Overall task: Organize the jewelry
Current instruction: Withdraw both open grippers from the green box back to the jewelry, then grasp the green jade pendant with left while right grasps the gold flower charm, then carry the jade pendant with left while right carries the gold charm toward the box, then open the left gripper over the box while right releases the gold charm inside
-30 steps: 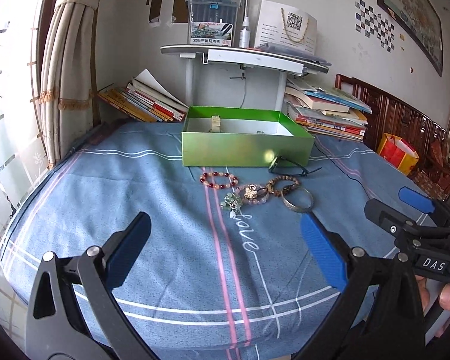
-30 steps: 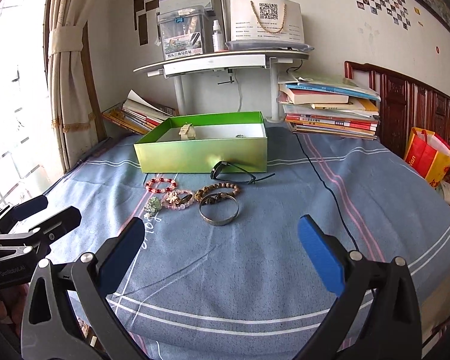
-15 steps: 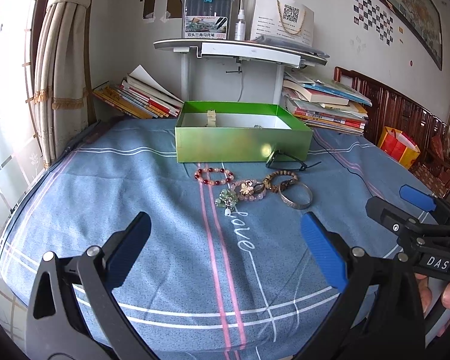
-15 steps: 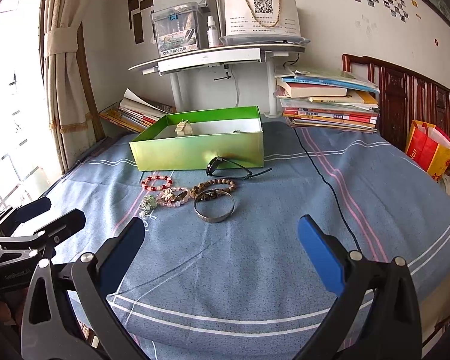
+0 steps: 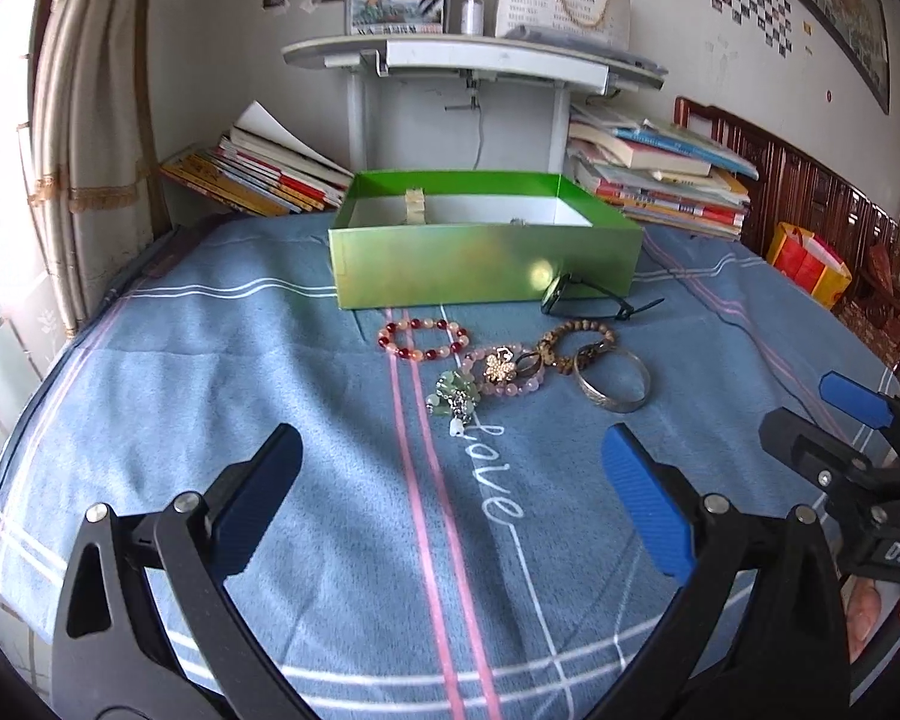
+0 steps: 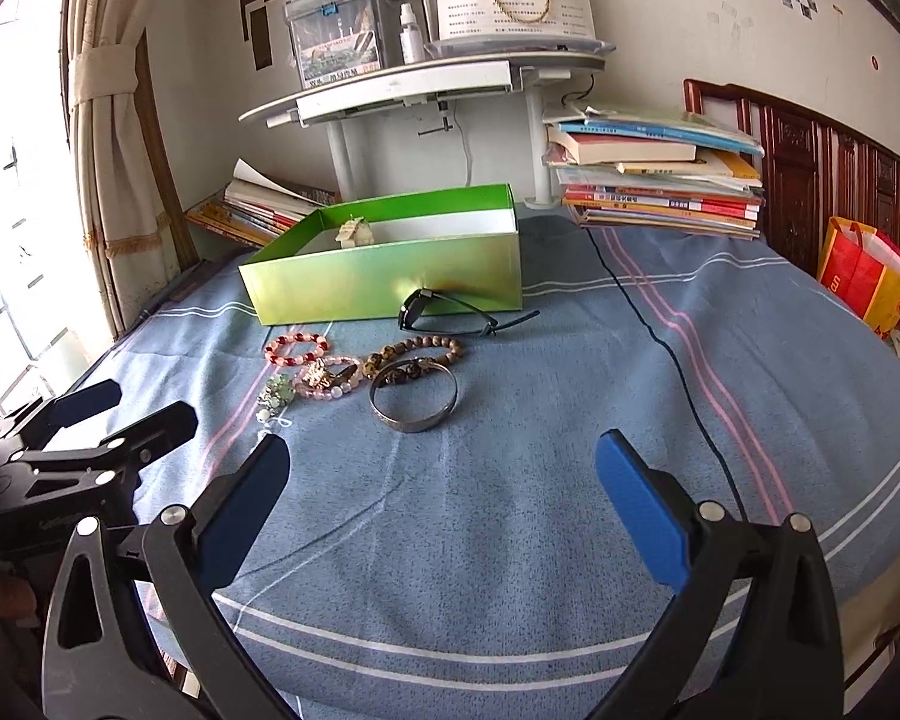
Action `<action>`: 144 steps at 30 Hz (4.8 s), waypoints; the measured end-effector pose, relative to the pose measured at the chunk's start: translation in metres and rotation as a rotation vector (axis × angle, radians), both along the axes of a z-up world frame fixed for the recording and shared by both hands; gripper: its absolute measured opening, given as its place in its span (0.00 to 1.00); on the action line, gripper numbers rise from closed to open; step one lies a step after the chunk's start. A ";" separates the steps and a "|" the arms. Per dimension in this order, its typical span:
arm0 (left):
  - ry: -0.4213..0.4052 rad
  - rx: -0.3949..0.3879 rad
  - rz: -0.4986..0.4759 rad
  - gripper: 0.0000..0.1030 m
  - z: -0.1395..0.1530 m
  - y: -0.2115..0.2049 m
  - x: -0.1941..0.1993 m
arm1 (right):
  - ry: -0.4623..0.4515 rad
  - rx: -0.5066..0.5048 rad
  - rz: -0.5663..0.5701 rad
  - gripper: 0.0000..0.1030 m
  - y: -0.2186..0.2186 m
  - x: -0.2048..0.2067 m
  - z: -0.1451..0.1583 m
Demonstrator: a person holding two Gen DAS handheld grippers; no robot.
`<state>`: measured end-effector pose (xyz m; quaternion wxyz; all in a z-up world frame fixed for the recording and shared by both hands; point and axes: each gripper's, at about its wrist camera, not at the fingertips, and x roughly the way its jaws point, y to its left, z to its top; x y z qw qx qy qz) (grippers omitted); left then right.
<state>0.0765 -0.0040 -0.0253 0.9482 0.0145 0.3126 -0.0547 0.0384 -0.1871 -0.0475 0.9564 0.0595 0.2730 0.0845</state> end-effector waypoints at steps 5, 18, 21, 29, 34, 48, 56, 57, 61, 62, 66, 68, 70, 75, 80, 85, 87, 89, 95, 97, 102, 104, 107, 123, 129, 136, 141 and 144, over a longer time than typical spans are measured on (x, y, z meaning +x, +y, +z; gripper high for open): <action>0.048 0.012 -0.002 0.90 -0.010 -0.003 0.028 | 0.024 -0.022 0.026 0.97 0.005 0.014 -0.007; 0.234 -0.006 -0.007 0.45 -0.043 -0.004 0.095 | 0.090 -0.175 0.271 0.64 0.062 0.100 -0.001; 0.249 -0.021 -0.004 0.36 -0.050 0.001 0.099 | 0.139 -0.173 0.327 0.48 0.073 0.119 -0.009; 0.217 -0.100 0.016 0.12 -0.042 0.021 0.091 | 0.192 -0.198 0.434 0.36 0.099 0.145 -0.020; 0.186 -0.112 0.034 0.10 -0.029 0.034 0.078 | 0.230 -0.191 0.468 0.24 0.110 0.158 -0.026; 0.204 -0.051 0.010 0.01 -0.034 0.031 0.085 | 0.113 -0.058 0.414 0.18 0.079 0.128 0.013; 0.173 -0.058 -0.014 0.00 -0.029 0.032 0.077 | 0.035 0.009 0.340 0.18 0.038 0.077 0.037; 0.163 -0.065 -0.007 0.00 -0.025 0.035 0.074 | 0.028 0.013 0.334 0.18 0.034 0.072 0.039; 0.133 -0.073 -0.010 0.00 -0.012 0.042 0.060 | 0.006 0.027 0.302 0.18 0.021 0.054 0.045; 0.131 -0.076 -0.012 0.00 -0.011 0.043 0.058 | 0.002 0.027 0.295 0.18 0.020 0.052 0.046; 0.161 -0.020 -0.032 0.60 -0.019 0.036 0.063 | -0.004 0.035 0.276 0.18 0.014 0.043 0.047; 0.119 0.031 -0.025 0.90 -0.023 0.031 0.063 | -0.002 0.035 0.278 0.18 0.013 0.039 0.046; 0.127 0.066 -0.035 0.78 -0.027 0.026 0.067 | 0.001 0.032 0.279 0.18 0.013 0.037 0.046; 0.209 0.012 -0.033 0.14 -0.045 0.033 0.084 | 0.010 0.032 0.285 0.18 0.015 0.032 0.045; 0.121 -0.033 -0.015 0.05 -0.020 0.040 0.066 | -0.006 0.035 0.295 0.18 0.018 0.024 0.050; -0.015 -0.046 -0.026 0.05 0.032 0.041 0.016 | -0.052 0.033 0.299 0.18 0.020 0.011 0.063; -0.053 -0.046 -0.026 0.05 0.048 0.040 -0.001 | -0.074 0.026 0.294 0.18 0.021 0.004 0.068; -0.089 -0.045 -0.021 0.05 0.060 0.039 -0.018 | -0.098 0.013 0.286 0.18 0.022 -0.004 0.073; -0.119 -0.042 -0.039 0.05 0.073 0.032 -0.044 | -0.124 -0.003 0.272 0.18 0.021 -0.017 0.079; -0.116 -0.047 -0.050 0.05 0.075 0.030 -0.049 | -0.127 -0.002 0.268 0.18 0.019 -0.019 0.080; -0.120 -0.054 -0.058 0.05 0.076 0.026 -0.055 | -0.130 0.001 0.256 0.18 0.012 -0.025 0.082; -0.121 -0.050 -0.059 0.05 0.077 0.025 -0.056 | -0.135 0.003 0.251 0.18 0.008 -0.027 0.083; -0.124 -0.048 -0.060 0.05 0.078 0.023 -0.058 | -0.140 0.003 0.248 0.18 0.007 -0.030 0.084; -0.089 -0.052 -0.060 0.05 0.073 0.020 -0.042 | -0.126 0.007 0.241 0.18 0.000 -0.021 0.081; -0.075 -0.063 -0.057 0.05 0.075 0.016 0.007 | -0.127 0.023 0.229 0.18 -0.010 0.029 0.090; -0.072 -0.031 -0.029 0.05 0.092 0.016 0.114 | -0.121 0.046 0.217 0.18 -0.015 0.133 0.104; -0.005 -0.008 0.002 0.05 0.081 0.024 0.199 | -0.047 0.085 0.185 0.18 -0.014 0.226 0.091; 0.052 0.014 0.025 0.05 0.063 0.028 0.241 | -0.003 0.079 0.166 0.18 -0.012 0.265 0.076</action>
